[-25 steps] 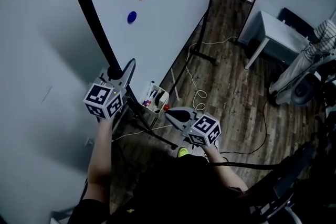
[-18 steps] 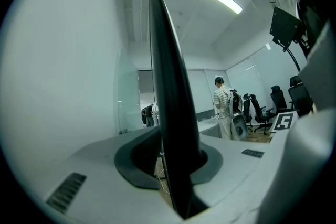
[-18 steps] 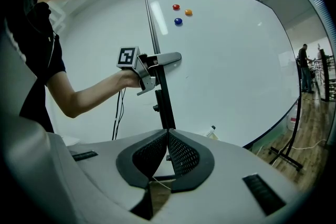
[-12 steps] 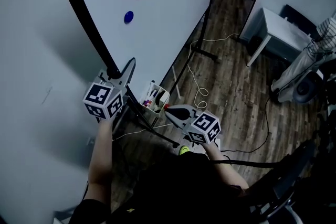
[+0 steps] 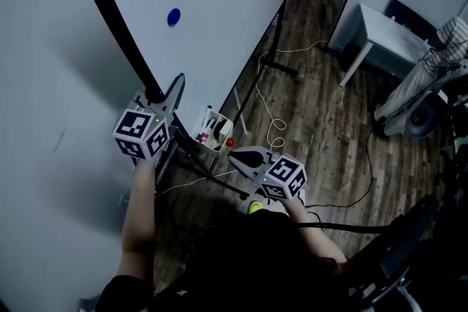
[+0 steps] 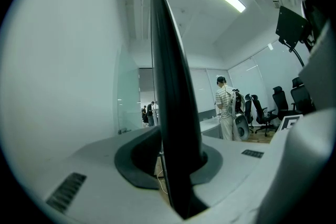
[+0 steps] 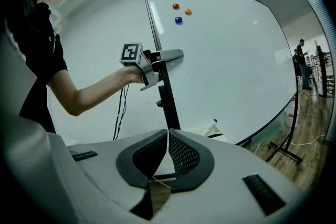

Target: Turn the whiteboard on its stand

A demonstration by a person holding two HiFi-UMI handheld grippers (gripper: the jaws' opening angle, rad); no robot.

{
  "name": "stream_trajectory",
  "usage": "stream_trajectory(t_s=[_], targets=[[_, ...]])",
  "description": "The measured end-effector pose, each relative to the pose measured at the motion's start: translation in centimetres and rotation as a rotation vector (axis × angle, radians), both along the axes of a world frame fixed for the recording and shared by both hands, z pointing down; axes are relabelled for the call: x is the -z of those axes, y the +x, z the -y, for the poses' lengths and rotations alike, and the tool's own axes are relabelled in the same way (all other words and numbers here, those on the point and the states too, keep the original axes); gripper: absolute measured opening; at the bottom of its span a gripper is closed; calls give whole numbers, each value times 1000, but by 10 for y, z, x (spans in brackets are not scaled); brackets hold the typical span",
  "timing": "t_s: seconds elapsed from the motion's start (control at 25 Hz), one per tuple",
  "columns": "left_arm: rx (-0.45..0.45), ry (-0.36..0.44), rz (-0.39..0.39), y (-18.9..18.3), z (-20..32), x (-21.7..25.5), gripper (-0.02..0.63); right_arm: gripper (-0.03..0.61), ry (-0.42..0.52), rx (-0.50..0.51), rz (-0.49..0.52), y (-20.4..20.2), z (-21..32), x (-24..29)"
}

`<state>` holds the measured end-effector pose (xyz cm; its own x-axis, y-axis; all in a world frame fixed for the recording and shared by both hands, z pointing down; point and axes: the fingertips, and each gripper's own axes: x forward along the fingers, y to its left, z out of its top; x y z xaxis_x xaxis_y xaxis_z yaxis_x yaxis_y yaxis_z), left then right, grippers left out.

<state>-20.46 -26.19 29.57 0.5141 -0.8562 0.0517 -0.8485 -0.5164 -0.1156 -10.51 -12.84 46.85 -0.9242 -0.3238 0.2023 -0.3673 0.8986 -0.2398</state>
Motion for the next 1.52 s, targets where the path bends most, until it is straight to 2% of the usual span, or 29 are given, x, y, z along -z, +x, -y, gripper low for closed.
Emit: stream_trajectory(t_s=[0.76, 0.88, 1.12, 1.52], targets=[[37, 19, -44, -4, 1, -22, 71, 26, 20, -30, -30, 35, -19, -32], [45, 9, -49, 1, 28, -27, 69, 26, 13, -37, -35, 46, 0, -36], [41, -14, -60, 38, 111, -13, 66, 26, 1, -68, -22, 92, 63, -21], [63, -18, -83, 42, 137, -13, 63, 26, -7, -90, -29, 118, 62, -27]])
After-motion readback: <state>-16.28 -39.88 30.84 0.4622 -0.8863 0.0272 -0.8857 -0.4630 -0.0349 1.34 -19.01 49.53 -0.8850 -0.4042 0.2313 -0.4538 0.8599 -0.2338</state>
